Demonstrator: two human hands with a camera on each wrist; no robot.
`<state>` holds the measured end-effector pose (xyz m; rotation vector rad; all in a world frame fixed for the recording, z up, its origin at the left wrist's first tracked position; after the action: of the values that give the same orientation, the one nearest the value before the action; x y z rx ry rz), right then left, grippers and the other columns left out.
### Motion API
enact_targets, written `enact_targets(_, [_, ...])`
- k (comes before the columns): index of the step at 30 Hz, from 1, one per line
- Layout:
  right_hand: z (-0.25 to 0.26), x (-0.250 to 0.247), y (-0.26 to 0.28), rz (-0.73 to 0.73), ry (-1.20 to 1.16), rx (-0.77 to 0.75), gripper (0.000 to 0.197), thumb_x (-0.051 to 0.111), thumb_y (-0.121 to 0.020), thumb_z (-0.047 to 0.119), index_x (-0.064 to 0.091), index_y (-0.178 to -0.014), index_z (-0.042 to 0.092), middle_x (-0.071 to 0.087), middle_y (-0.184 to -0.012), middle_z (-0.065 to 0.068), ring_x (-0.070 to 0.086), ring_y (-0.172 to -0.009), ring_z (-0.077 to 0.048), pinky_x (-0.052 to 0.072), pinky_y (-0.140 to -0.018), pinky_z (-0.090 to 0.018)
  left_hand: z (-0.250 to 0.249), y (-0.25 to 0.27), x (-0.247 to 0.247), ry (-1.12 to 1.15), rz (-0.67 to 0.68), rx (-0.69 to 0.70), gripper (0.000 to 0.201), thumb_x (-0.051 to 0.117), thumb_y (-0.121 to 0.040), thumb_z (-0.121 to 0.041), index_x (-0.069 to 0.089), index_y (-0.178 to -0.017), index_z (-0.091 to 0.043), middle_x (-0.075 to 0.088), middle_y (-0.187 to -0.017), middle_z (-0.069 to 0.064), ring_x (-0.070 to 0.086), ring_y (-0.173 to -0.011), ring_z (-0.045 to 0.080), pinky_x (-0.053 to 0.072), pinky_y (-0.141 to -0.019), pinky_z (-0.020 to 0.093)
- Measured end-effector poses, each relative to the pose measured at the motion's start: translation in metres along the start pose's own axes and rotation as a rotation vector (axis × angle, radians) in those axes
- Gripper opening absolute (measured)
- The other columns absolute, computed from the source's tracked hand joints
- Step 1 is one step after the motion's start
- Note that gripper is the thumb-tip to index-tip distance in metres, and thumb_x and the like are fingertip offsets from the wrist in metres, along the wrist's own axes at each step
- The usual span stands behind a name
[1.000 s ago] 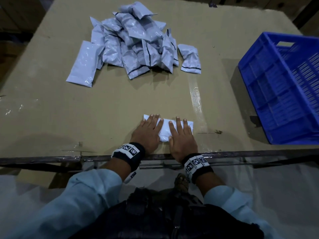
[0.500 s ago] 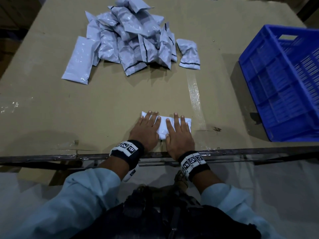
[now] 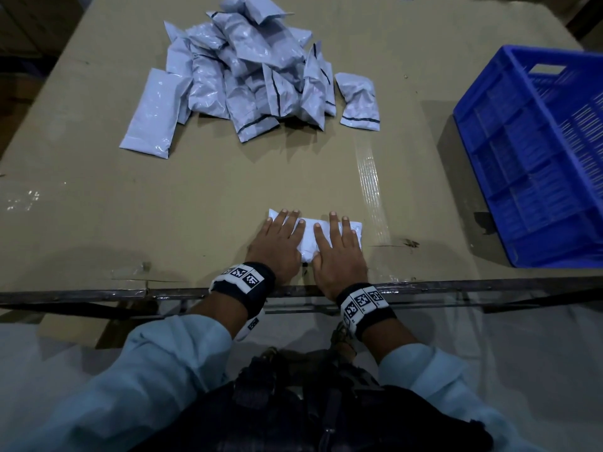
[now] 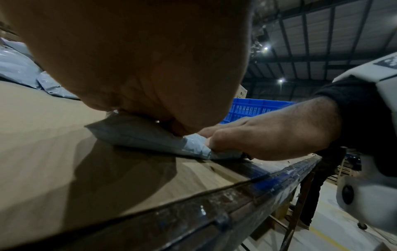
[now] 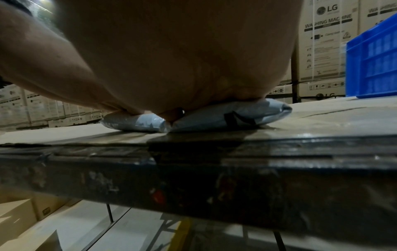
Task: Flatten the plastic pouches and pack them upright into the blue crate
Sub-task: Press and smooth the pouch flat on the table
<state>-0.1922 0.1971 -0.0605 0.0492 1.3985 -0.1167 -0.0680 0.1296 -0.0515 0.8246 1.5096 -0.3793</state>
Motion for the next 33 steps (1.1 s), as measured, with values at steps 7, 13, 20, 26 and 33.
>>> enact_targets(7, [0.002, 0.005, -0.002, 0.009, 0.106, 0.020, 0.066, 0.034, -0.096, 0.042, 0.036, -0.157, 0.018, 0.016, -0.168, -0.018, 0.014, -0.154, -0.041, 0.018, -0.123, -0.053, 0.001, -0.001, 0.004, 0.076, -0.050, 0.042, 0.080, 0.018, -0.087, -0.042, 0.049, -0.147, 0.001, 0.041, -0.156, 0.024, 0.038, -0.145, 0.043, 0.028, -0.119, 0.057])
enact_targets(13, [-0.003, 0.007, 0.002, -0.003, -0.016, 0.005, 0.067, 0.027, -0.097, 0.037, 0.029, -0.160, 0.018, 0.012, -0.169, -0.017, 0.009, -0.155, -0.040, 0.016, -0.123, -0.055, 0.003, -0.001, 0.001, 0.140, -0.070, -0.053, 0.086, -0.005, -0.088, -0.050, 0.025, -0.160, -0.014, 0.014, -0.170, 0.008, 0.010, -0.156, 0.026, 0.009, -0.127, 0.046])
enact_targets(20, [-0.011, 0.011, -0.002, -0.010, -0.119, 0.040, 0.060, 0.022, -0.104, 0.043, 0.025, -0.161, 0.026, 0.013, -0.170, -0.011, 0.011, -0.155, -0.036, 0.017, -0.123, -0.055, 0.006, 0.000, 0.008, 0.113, -0.135, -0.040, 0.075, 0.003, -0.097, -0.049, 0.022, -0.161, -0.015, 0.017, -0.169, 0.008, 0.015, -0.155, 0.027, 0.016, -0.126, 0.047])
enact_targets(26, [-0.011, 0.012, -0.005, -0.023, -0.018, 0.026, 0.060, 0.030, -0.103, 0.039, 0.029, -0.160, 0.022, 0.020, -0.167, -0.016, 0.019, -0.153, -0.039, 0.023, -0.121, -0.056, 0.007, -0.006, 0.015, 0.059, -0.142, -0.048, 0.065, 0.019, -0.102, -0.043, 0.021, -0.161, -0.014, 0.016, -0.169, 0.010, 0.016, -0.155, 0.029, 0.018, -0.124, 0.050])
enact_targets(33, [-0.009, 0.012, -0.015, 0.009, 0.029, 0.009, 0.062, 0.024, -0.101, 0.039, 0.031, -0.160, 0.018, 0.019, -0.167, -0.020, 0.019, -0.152, -0.043, 0.022, -0.121, -0.055, 0.005, -0.012, 0.014, -0.032, -0.124, -0.065, 0.065, 0.020, -0.102, -0.041, 0.023, -0.159, -0.011, 0.019, -0.167, 0.014, 0.021, -0.153, 0.034, 0.019, -0.123, 0.051])
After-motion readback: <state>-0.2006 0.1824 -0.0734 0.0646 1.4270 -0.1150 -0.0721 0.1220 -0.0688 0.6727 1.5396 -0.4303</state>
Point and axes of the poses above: each hand's wrist, its own y-axis away from the middle knuckle, its own x-axis out of the palm, z = x × y, the point moved 6 cm from there along -y, towards the middle knuckle
